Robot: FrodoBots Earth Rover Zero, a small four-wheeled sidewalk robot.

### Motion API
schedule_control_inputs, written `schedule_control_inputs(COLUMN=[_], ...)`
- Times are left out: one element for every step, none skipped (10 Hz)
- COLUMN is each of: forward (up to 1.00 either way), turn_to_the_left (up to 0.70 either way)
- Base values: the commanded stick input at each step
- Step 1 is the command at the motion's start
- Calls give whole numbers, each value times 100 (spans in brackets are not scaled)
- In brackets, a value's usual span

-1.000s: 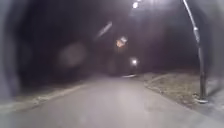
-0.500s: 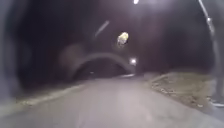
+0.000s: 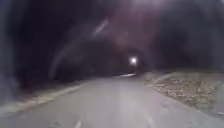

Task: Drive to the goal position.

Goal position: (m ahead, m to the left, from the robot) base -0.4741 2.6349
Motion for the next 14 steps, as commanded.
schedule_control_inputs(forward=[100,100,100,100,100,100,100,100,100,100,100,100,100,100], turn_to_the_left=[-40,-40,0,0,0,0,0,0,0,0,0,0,0,0])
